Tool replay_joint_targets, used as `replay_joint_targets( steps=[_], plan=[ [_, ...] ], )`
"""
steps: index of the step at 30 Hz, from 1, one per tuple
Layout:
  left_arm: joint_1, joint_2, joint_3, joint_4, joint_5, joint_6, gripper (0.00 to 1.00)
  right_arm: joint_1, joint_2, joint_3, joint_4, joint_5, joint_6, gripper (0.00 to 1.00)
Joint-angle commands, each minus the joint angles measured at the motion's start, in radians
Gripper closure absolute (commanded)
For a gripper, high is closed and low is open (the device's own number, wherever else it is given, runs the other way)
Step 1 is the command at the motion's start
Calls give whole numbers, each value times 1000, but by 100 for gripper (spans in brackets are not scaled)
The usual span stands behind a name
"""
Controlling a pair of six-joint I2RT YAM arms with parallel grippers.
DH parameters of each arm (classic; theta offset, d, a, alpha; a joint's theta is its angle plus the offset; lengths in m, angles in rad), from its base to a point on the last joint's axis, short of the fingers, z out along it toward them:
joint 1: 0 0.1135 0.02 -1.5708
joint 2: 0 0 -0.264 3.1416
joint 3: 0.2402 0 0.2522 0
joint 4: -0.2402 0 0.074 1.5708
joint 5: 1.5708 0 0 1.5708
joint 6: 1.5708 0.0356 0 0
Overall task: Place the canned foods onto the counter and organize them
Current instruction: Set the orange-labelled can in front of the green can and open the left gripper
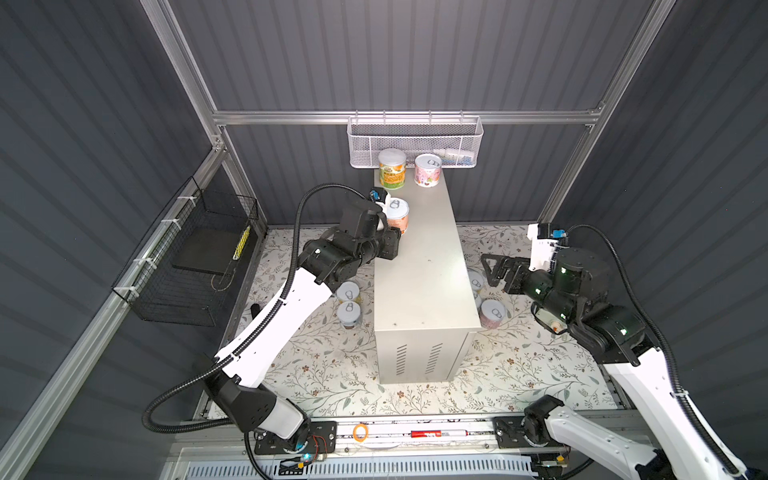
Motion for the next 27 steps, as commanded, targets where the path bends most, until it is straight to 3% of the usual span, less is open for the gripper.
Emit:
replay_joint_targets(
  steps=[1,13,27],
  plan=[
    [-4,40,57,1,-40,23,43,-1,10,-10,19,14,-24,1],
    [15,209,257,-25,-103,86,43,-6,44,8,24,36,-48,1],
    [109,282,323,-10,-15,82,43,-19,63,25,22,42,-53,1]
  ],
)
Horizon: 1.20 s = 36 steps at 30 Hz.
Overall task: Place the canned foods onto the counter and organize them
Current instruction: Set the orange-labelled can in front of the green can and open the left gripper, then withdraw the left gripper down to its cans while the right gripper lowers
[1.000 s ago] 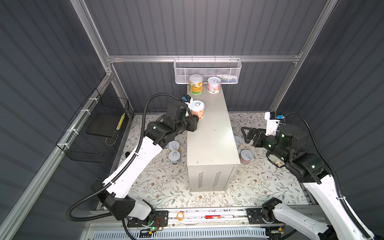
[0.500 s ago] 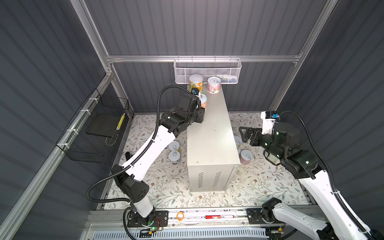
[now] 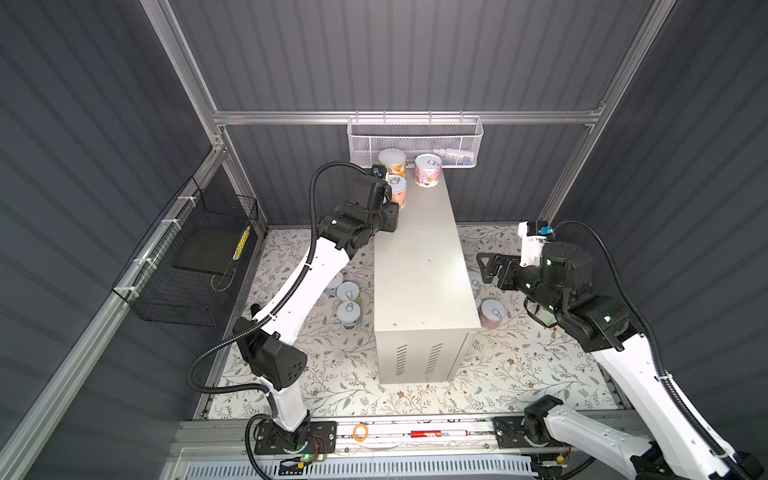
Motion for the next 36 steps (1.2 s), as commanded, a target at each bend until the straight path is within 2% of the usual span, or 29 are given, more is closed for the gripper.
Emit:
replay_joint_targets(
  steps=[1,10,13,17,22,25,30,36],
  plan=[
    [6,28,50,-4,31,20,43,-3,4,27,17,15,-15,1],
    [11,43,53,-2,41,19,42,-6,20,36,15,11,-15,1],
    [11,24,36,-1,46,23,39,-6,17,31,13,11,-15,1],
    [9,-35,-4,-3,51,39,26,-8,27,43,-18,12,-31,1],
    [6,-178,-133,27,22,63,10,-7,49,46,-40,-29,-4,1],
    [6,-210,-128,-32,-5,78,7,-3,19,14,-26,-45,24,1],
    [6,-272,-162,-52,-10,83,6,-3,-21,29,-89,29,0,1],
    [6,-279,-180,-48,-15,79,6,-2,-50,51,-108,117,0,1]
  ],
)
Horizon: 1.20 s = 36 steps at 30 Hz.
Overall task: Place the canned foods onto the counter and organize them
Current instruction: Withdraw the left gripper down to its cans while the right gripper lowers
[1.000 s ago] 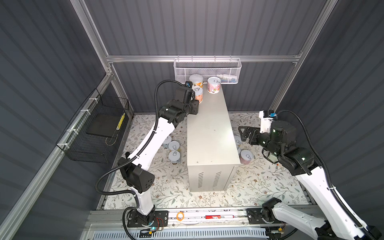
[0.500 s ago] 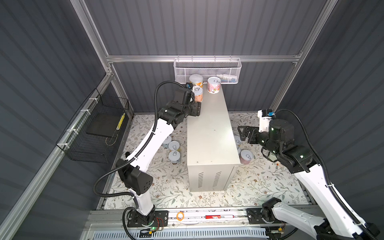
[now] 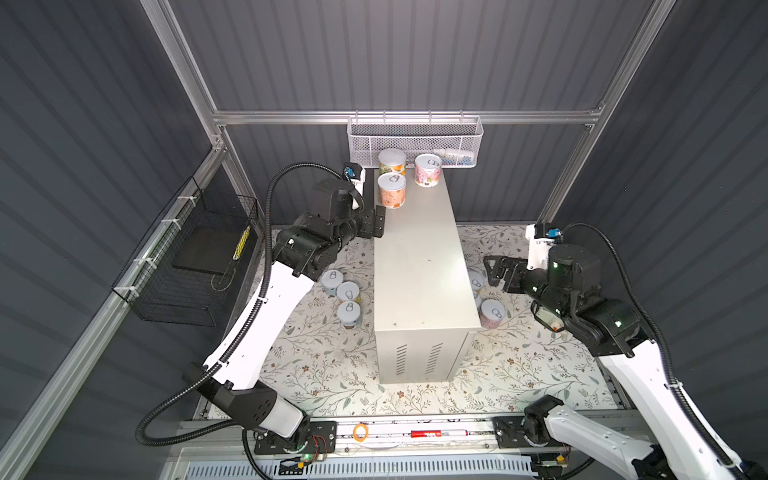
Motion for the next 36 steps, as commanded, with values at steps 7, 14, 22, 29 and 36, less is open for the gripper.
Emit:
replay_joint_targets(
  steps=[7,14,22,29,36],
  plan=[
    [-1,4,-68,12,-56,-22,6,-4,-35,-3,-57,141,-44,1],
    [-26,-52,-80,-50,-110,-113,7,-10,-26,-37,-53,108,-61,1],
    [-38,-315,-255,-94,-239,-151,5,-10,-129,-250,-7,60,52,1],
    [-38,-489,-439,-173,-267,-267,5,-8,-219,-414,0,25,155,1],
    [-38,-587,-722,-145,-173,-414,5,5,-132,-447,-2,10,180,1]
  ],
)
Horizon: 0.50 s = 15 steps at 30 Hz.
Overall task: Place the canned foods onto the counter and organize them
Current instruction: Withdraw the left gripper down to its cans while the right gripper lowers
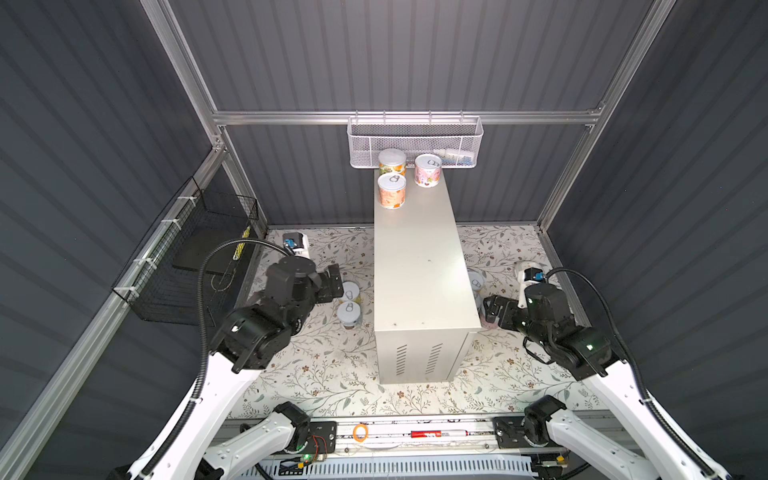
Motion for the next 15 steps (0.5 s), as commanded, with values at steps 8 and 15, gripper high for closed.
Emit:
replay_joint_targets(
  steps=[8,15],
  plan=[
    [2,-44,-226,137,72,-126,5,14,34,-123,51,-72,58,1],
    [2,-23,-313,272,122,-133,6,11,128,-210,250,-142,98,3]
  ],
)
